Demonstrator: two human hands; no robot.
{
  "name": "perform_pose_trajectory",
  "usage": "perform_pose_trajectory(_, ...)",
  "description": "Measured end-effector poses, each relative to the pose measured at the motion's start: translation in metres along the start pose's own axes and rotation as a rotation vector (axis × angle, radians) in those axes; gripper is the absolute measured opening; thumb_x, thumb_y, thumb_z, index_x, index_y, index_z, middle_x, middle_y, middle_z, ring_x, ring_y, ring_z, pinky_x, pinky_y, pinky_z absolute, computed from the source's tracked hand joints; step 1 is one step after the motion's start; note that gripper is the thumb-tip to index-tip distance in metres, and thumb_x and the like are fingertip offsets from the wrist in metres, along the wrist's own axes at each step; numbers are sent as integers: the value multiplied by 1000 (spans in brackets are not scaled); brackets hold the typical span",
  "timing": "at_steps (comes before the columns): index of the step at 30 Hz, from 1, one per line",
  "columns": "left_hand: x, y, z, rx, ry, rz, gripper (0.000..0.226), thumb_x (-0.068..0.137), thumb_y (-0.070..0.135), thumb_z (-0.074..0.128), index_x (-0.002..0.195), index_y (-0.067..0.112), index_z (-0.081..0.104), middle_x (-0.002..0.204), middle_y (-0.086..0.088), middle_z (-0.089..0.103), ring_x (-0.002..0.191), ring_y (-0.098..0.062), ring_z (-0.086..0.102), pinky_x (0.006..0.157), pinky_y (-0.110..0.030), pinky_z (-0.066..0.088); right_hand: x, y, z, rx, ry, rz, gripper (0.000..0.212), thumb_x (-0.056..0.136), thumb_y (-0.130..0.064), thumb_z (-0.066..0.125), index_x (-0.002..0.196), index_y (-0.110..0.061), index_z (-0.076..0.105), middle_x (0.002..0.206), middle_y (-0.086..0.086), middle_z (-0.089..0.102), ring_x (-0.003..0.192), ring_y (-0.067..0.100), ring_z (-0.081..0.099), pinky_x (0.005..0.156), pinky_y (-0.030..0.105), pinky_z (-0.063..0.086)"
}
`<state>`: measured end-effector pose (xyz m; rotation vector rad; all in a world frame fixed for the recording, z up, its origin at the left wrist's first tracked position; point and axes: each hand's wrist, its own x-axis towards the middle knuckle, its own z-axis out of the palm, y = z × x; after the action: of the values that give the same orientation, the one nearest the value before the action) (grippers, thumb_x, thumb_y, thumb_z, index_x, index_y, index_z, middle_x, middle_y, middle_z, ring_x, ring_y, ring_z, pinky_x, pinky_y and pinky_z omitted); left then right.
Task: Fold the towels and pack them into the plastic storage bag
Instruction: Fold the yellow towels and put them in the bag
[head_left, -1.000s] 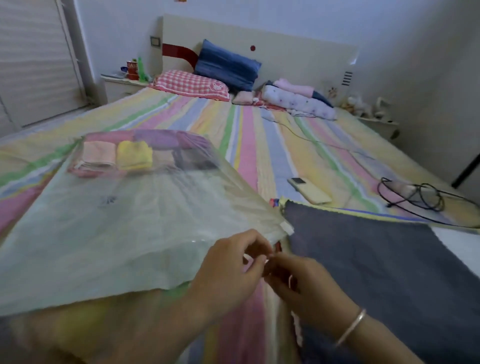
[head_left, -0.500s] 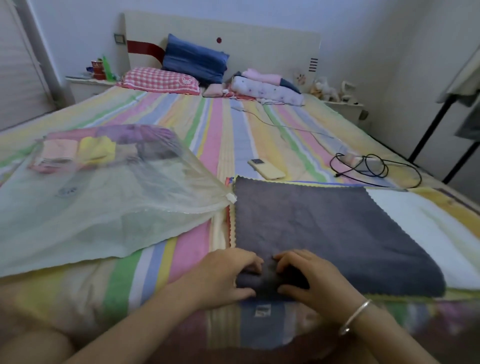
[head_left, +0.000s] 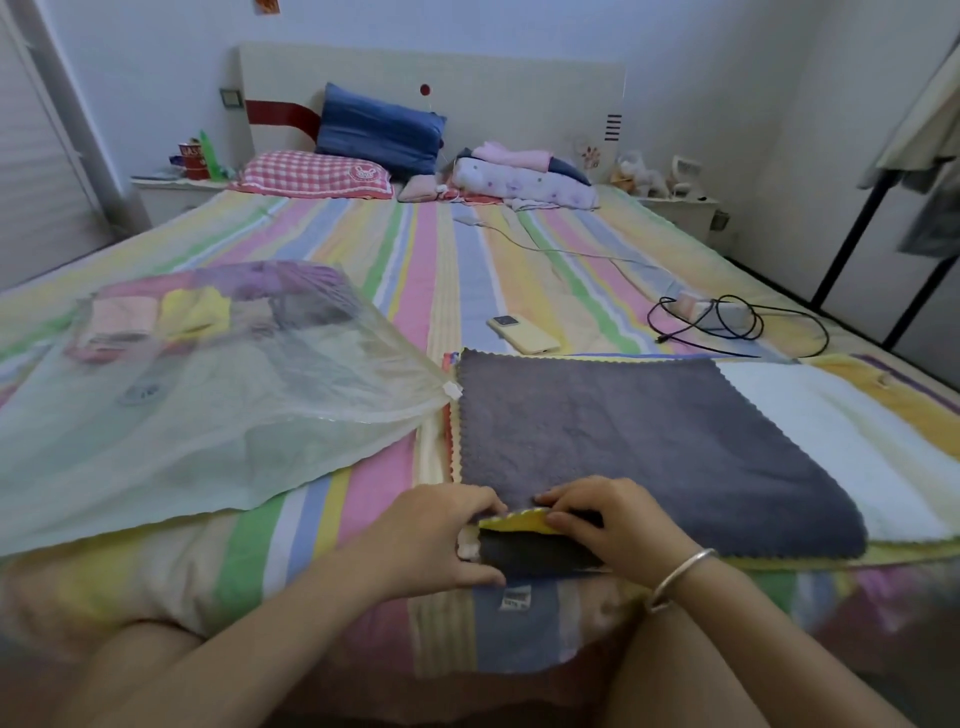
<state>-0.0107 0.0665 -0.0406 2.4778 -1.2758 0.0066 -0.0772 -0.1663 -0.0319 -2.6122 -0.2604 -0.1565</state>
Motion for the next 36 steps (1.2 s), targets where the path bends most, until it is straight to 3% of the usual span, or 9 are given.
perform_pose_trajectory(5, 8, 0, -1, -372, 172, -157, 23, 84, 44, 58, 90, 25, 69, 79, 9, 68, 76, -8, 62, 72, -34, 52, -3, -3, 5, -47, 109, 35, 24, 95, -39, 52, 93, -24, 71, 89, -8, 70, 83, 10, 62, 72, 30, 51)
perform_pose_trajectory(8, 13, 1, -1, -565, 260, -238, 18, 89, 30, 60, 83, 16, 68, 74, -1, 67, 71, -15, 63, 73, -42, 54, -14, -14, 6, -372, 424, -75, 8, 88, -28, 61, 94, -24, 65, 86, -6, 59, 79, 15, 54, 64, 28, 45)
perform_pose_trajectory(11, 14, 3, -1, -651, 300, -264, 15, 94, 18, 61, 80, 18, 67, 73, -3, 66, 73, -22, 65, 73, -50, 55, -33, -20, 9, -525, 673, 44, 26, 83, -23, 60, 109, -22, 67, 61, -4, 56, 53, 20, 53, 48, 30, 38)
perform_pose_trajectory(14, 14, 4, -1, -701, 333, -255, 14, 93, 15, 63, 81, 19, 69, 72, -2, 66, 71, -23, 67, 71, -52, 55, -43, -11, 6, -303, 557, 438, 52, 93, -38, 50, 143, -36, 36, 55, -4, 61, 54, 23, 59, 49, 31, 45)
perform_pose_trajectory(16, 13, 4, -2, -694, 355, -235, 13, 92, 14, 64, 81, 20, 70, 71, 1, 67, 71, -20, 68, 72, -52, 56, -49, 2, -1, 182, 541, 576, 58, 93, -44, 49, 145, -42, 24, 60, -4, 68, 61, 22, 64, 62, 37, 52)
perform_pose_trajectory(18, 13, 3, -1, -671, 370, -218, 15, 91, 14, 65, 80, 21, 69, 70, 2, 67, 70, -19, 68, 71, -50, 55, -55, 13, -17, 509, 641, 640, 52, 94, -41, 51, 142, -40, 32, 63, 1, 68, 51, 22, 63, 52, 33, 48)
perform_pose_trajectory(25, 7, -2, 9, -625, 382, -233, 18, 89, 13, 68, 83, 30, 69, 73, 7, 69, 73, -13, 69, 70, -36, 56, -63, 69, -57, 642, 750, 912, 37, 98, -30, 49, 134, -27, 47, 79, 10, 66, 48, 24, 56, 39, 22, 37)
perform_pose_trajectory(32, 2, 3, 8, -599, 382, -239, 21, 84, 5, 71, 82, 26, 72, 78, 12, 71, 77, -6, 68, 73, -21, 53, -77, 88, -77, 308, 575, 1049, 36, 94, -48, 39, 111, -21, 56, 82, 13, 69, 67, 34, 66, 60, 39, 50)
perform_pose_trajectory(36, -4, 6, 6, -596, 369, -164, 25, 79, 1, 75, 86, 25, 73, 85, 13, 73, 86, -4, 69, 83, -20, 53, -76, 78, -82, -361, 542, 994, 28, 92, -25, 48, 106, -8, 66, 102, 22, 65, 89, 40, 60, 79, 43, 51)
